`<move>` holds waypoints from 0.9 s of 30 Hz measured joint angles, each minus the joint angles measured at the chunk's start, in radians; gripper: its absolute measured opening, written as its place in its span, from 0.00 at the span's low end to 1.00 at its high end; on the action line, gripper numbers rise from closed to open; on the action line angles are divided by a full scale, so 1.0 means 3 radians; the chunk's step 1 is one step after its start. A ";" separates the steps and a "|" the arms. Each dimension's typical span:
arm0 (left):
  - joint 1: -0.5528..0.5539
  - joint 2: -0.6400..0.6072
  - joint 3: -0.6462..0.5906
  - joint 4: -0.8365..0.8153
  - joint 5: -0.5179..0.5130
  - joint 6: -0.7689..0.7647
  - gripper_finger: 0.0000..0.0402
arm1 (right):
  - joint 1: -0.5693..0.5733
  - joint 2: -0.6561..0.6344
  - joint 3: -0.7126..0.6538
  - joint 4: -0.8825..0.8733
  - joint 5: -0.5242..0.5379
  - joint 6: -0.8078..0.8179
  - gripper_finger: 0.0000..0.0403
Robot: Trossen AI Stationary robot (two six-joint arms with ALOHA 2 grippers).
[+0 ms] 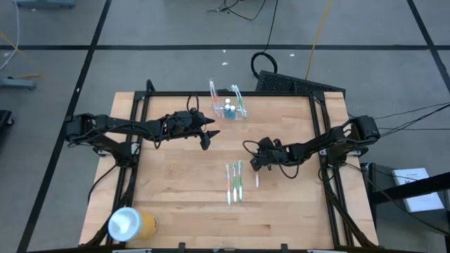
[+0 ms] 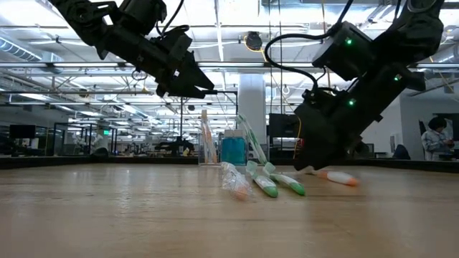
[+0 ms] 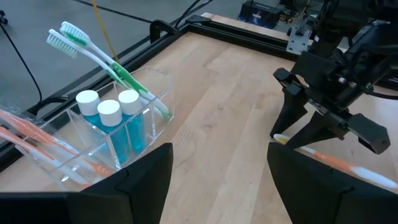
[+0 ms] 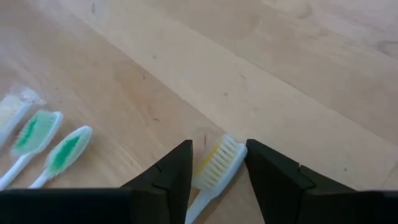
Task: Pick & Place toothbrushing station
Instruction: Put the orange toothbrush into the transparent organizer
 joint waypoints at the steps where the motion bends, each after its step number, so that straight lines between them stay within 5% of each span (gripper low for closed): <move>1: 0.0000 0.0000 0.0000 0.0000 0.0000 0.0003 0.67 | 0.0000 -0.0005 0.0000 0.0005 -0.0009 -0.0046 0.34; 19: 0.0000 0.0000 0.0000 -0.0031 -0.0001 -0.0013 0.67 | 0.0073 -0.0558 0.0058 -0.0226 -0.0323 -0.0196 0.36; 27: 0.0000 0.0000 0.0000 -0.0031 -0.0001 -0.0018 0.67 | 0.0105 -0.0612 0.0361 -0.1075 -0.0370 0.0004 0.35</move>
